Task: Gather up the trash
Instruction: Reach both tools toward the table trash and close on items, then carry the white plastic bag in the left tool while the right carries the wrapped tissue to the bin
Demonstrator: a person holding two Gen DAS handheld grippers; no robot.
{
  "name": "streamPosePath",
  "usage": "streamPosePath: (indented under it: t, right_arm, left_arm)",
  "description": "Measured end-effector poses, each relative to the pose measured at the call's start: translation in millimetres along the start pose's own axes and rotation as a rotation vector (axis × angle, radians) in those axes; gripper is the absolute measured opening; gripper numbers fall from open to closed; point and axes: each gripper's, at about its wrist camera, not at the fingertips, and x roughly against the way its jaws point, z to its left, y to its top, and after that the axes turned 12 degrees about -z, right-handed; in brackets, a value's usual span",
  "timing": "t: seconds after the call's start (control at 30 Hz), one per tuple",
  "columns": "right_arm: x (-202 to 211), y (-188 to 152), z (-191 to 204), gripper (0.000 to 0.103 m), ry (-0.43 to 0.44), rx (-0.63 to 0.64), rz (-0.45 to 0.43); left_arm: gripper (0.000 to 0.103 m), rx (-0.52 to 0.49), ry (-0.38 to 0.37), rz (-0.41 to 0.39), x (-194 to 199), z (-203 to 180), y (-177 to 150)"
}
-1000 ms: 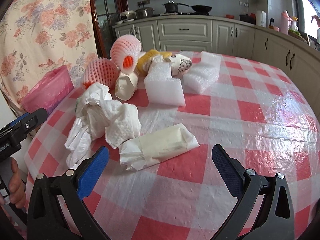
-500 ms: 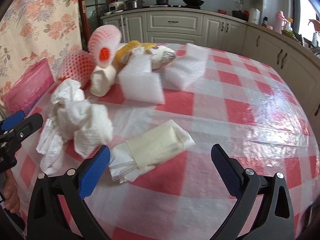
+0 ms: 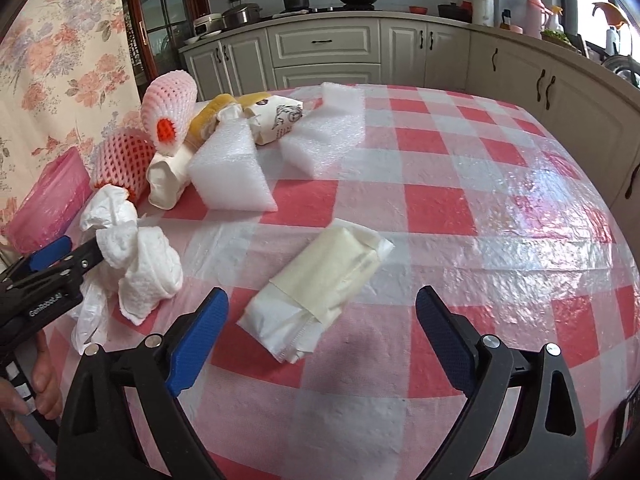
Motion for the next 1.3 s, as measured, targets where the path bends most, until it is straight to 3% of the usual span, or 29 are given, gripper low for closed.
streamPosePath:
  t: [0.2, 0.33, 0.4, 0.47, 0.57, 0.73, 0.97, 1.13, 1.3]
  right_arm:
    - [-11, 5, 1, 0.089, -0.005, -0.005, 0.016]
    - [-21, 3, -4, 0.080, -0.014, -0.015, 0.047]
    - [-23, 1, -6, 0.077, -0.013, -0.017, 0.055]
    - [-23, -1, -5, 0.076, -0.018, -0.002, 0.050]
    - [-22, -2, -5, 0.070, -0.031, 0.016, 0.039]
    - [-18, -6, -6, 0.060, -0.053, 0.026, 0.014]
    - [-15, -8, -2, 0.042, -0.060, 0.051, -0.007]
    - [-12, -9, -2, 0.039, -0.034, 0.042, -0.019]
    - [-2, -9, 5, 0.038, -0.021, 0.073, -0.068]
  left_arm:
    - [0.081, 0.041, -0.008, 0.016, -13, 4, 10]
    - [0.081, 0.047, -0.040, 0.038, -23, -1, 11]
    - [0.075, 0.032, -0.048, 0.037, -24, -6, 10]
    - [0.062, 0.028, -0.076, 0.050, -26, -9, 7]
    - [0.054, 0.037, -0.105, 0.064, -27, -12, 2]
    - [0.043, 0.013, -0.106, 0.041, -22, -16, -2]
    - [0.038, 0.064, -0.100, 0.016, -17, -2, -3]
    - [0.035, 0.075, -0.093, -0.017, -8, 1, -3]
    - [0.033, 0.014, -0.095, -0.066, 9, -5, -7]
